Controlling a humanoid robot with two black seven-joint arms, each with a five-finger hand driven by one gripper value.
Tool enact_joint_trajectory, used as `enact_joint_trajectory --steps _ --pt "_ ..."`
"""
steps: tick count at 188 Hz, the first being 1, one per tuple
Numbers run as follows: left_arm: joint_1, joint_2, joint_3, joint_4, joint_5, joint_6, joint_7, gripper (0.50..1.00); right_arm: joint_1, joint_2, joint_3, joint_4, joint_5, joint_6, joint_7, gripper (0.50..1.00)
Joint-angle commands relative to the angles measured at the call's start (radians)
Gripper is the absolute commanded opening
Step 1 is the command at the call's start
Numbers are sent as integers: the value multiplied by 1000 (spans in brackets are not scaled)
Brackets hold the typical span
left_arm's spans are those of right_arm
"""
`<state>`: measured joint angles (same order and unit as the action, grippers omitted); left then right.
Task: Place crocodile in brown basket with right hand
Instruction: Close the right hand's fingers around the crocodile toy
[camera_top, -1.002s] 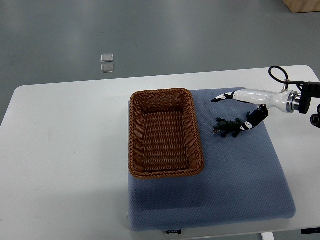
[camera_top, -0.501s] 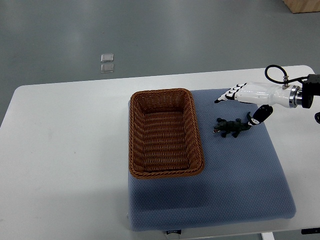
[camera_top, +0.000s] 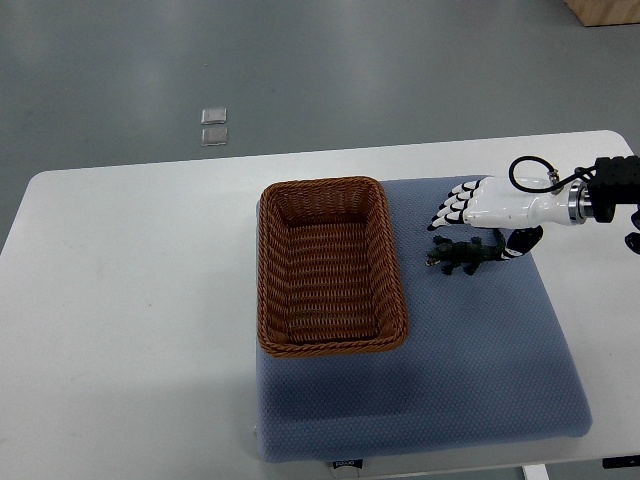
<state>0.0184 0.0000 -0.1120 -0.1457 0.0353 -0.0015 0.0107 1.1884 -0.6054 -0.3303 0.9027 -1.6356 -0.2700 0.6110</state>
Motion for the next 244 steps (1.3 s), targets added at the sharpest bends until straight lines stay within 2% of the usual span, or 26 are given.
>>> enact_joint_trajectory --steps 1,42,84,244 --pt "0 0 0 0 0 0 0 1000 0 41 -13 -42 5 3 0 928" --pt "0 0 0 0 0 0 0 1000 2 50 -32 -48 0 9 0 930" --pt "0 0 0 0 0 0 0 1000 2 52 -29 -54 2 77 0 930" --pt "0 0 0 0 0 0 0 1000 -12 99 -27 -96 19 66 0 928"
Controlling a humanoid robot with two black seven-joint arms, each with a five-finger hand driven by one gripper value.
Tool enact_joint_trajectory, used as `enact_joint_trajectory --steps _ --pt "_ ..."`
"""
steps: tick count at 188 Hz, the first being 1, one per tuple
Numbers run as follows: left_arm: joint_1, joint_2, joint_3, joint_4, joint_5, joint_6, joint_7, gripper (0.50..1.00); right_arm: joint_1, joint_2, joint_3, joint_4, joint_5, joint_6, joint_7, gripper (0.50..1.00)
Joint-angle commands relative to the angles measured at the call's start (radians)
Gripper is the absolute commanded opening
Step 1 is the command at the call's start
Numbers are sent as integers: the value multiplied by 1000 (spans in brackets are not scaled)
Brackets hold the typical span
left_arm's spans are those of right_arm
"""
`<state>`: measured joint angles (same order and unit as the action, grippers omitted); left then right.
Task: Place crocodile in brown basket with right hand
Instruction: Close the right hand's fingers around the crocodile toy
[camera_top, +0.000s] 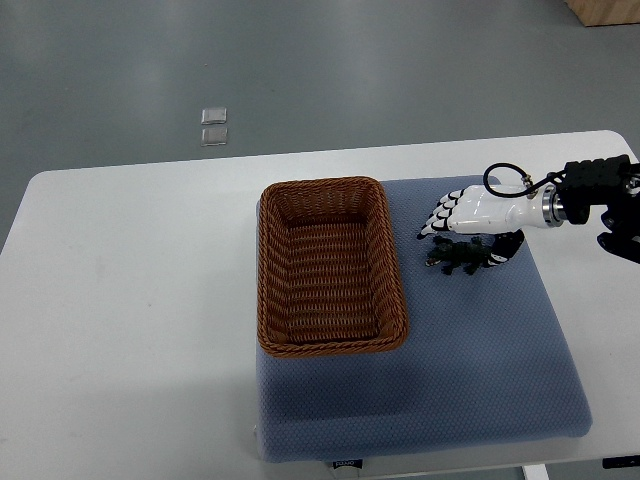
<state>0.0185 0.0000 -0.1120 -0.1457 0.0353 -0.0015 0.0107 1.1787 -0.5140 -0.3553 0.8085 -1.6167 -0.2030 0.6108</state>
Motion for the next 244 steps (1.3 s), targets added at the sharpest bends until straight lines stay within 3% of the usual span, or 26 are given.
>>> enact_joint_trajectory --steps 1,84,195,220,244 --pt "0 0 0 0 0 0 0 1000 -2 8 -2 -2 0 -1 0 928" --pt "0 0 0 0 0 0 0 1000 -18 18 2 -18 4 -39 0 917" --pt "0 0 0 0 0 0 0 1000 -25 34 -4 -69 -3 -35 0 897" --pt "0 0 0 0 0 0 0 1000 -30 35 -5 -69 -3 -35 0 862" --pt "0 0 0 0 0 0 0 1000 -33 35 -5 -69 -3 -35 0 799"
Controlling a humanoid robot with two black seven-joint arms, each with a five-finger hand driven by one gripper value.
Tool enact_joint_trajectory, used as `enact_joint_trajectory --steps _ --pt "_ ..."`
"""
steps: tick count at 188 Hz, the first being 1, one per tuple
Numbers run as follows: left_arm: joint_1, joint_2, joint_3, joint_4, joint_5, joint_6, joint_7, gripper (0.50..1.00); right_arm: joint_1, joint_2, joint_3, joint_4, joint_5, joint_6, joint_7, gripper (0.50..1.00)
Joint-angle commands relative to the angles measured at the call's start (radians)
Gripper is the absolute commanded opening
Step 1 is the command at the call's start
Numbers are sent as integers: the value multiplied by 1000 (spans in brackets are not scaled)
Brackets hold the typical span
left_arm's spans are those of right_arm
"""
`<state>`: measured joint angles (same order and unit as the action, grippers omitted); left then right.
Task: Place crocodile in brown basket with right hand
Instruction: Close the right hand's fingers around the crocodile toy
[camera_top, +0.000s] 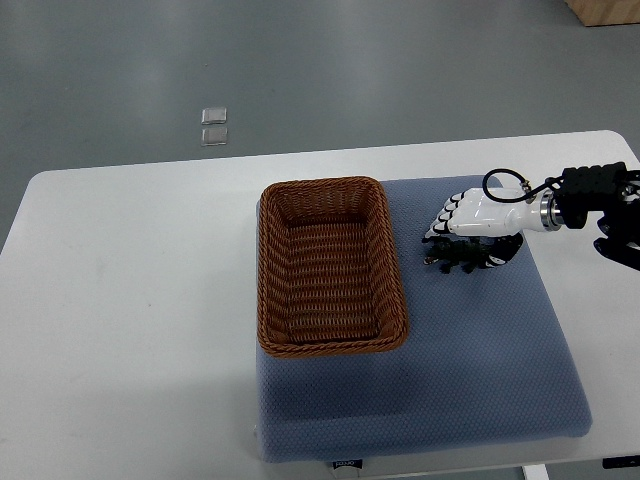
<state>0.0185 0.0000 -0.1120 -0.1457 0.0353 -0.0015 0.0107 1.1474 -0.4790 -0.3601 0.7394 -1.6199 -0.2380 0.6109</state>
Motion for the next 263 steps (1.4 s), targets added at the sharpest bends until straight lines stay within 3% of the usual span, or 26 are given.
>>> enact_joint_trajectory --steps 1,68,112,131,263 --pt "0 0 0 0 0 0 0 1000 -1 0 0 0 0 0 0 799" --pt "0 0 0 0 0 0 0 1000 -8 -1 1 0 6 -3 0 719" --pt "0 0 0 0 0 0 0 1000 -8 -1 12 2 6 -9 0 543" --pt "0 0 0 0 0 0 0 1000 -6 -3 13 3 8 -21 0 511" --pt "0 0 0 0 0 0 0 1000 -1 -4 21 9 40 -24 0 500"
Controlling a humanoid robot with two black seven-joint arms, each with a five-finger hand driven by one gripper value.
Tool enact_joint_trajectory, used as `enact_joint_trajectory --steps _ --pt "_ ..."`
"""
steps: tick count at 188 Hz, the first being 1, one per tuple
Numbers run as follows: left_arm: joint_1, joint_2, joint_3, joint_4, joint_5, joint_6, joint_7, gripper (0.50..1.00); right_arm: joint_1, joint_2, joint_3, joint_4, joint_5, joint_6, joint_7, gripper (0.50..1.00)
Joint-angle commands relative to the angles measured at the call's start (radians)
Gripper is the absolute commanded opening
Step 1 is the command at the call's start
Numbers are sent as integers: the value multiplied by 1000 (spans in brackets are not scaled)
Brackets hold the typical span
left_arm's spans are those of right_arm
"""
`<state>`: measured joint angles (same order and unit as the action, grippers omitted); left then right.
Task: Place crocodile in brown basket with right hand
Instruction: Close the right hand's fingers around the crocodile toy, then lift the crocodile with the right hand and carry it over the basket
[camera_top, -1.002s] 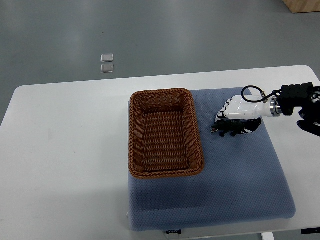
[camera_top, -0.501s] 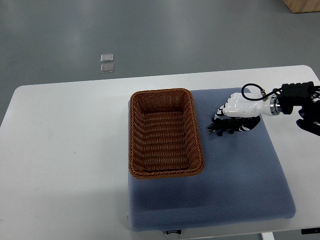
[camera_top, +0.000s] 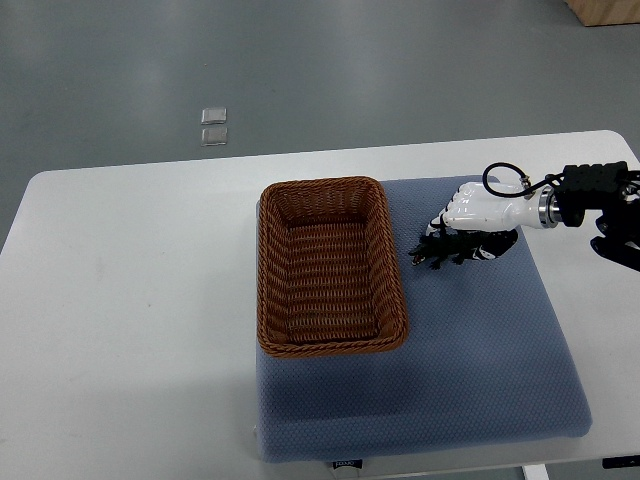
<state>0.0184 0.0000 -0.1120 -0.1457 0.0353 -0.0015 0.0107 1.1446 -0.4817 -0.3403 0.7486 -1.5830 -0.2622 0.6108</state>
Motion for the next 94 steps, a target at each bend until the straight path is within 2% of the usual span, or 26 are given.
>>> enact_joint_trajectory --steps 1,94 --pt "0 0 0 0 0 0 0 1000 1 -2 1 0 3 0 0 500" --pt "0 0 0 0 0 0 0 1000 6 -3 3 -2 58 8 0 500"
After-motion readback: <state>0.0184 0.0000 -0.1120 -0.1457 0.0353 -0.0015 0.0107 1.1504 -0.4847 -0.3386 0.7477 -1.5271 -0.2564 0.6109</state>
